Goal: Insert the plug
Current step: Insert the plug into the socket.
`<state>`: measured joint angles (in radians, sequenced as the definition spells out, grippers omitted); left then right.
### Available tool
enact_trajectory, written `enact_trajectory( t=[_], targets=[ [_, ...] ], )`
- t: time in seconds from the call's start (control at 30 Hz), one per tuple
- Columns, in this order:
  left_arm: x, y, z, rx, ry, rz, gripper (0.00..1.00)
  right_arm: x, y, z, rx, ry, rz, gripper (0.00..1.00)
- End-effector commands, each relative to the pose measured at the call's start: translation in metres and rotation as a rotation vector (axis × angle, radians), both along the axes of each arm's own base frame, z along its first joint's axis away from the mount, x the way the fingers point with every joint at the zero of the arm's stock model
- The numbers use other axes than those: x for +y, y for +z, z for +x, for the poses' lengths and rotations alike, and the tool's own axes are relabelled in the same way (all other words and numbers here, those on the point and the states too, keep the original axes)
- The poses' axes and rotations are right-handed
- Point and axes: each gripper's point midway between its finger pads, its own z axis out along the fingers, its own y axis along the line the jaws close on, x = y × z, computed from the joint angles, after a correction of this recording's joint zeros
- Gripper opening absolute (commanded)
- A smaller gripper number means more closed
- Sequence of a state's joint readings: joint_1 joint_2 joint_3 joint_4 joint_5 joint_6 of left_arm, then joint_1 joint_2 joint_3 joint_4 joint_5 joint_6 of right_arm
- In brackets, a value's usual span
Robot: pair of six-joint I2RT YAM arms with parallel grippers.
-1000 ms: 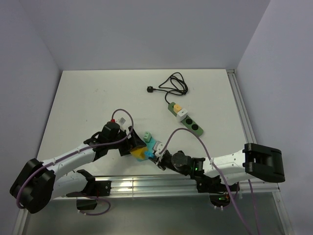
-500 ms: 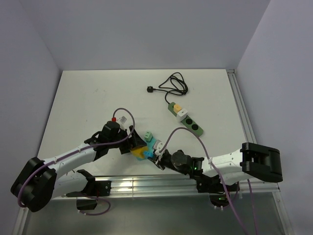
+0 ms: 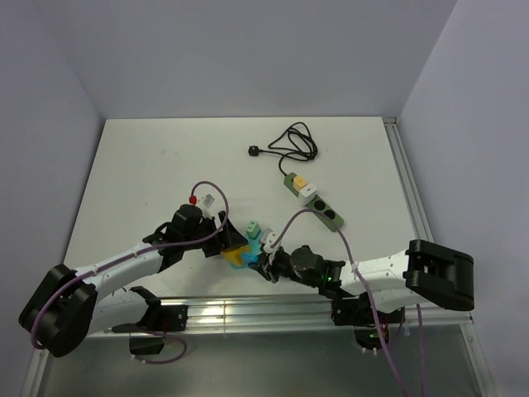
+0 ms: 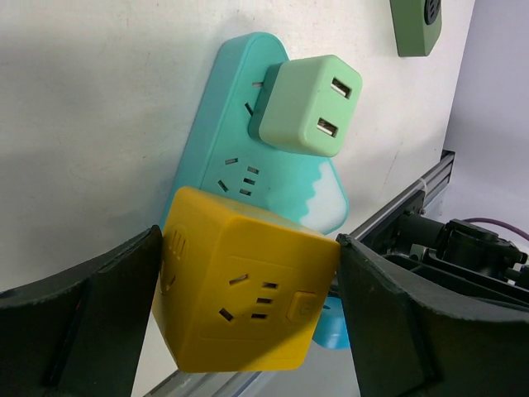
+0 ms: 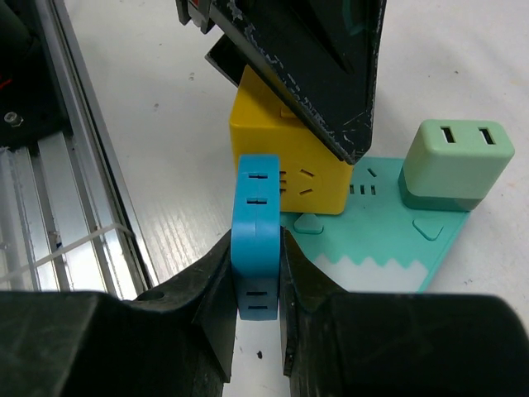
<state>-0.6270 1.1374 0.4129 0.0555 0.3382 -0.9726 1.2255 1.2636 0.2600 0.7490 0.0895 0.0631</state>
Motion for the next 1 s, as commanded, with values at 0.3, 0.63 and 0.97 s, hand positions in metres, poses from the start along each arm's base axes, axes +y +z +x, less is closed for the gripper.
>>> enact_trajectory(
  t=[0.3,0.63,0.97],
  targets=[
    [-0.006,-0.017,-0.043,0.127,-0.152,-0.012,0.71,-0.012,0.02,0.04,-0.016,-0.167,0.049,0.0],
    [-0.009,-0.015,-0.048,0.126,-0.187,-0.038,0.67,-0.018,0.011,0.056,-0.014,-0.245,0.0,0.0],
    [-0.012,-0.014,-0.053,0.135,-0.218,-0.038,0.67,-0.034,0.005,0.073,-0.039,-0.371,-0.053,0.0]
  ],
)
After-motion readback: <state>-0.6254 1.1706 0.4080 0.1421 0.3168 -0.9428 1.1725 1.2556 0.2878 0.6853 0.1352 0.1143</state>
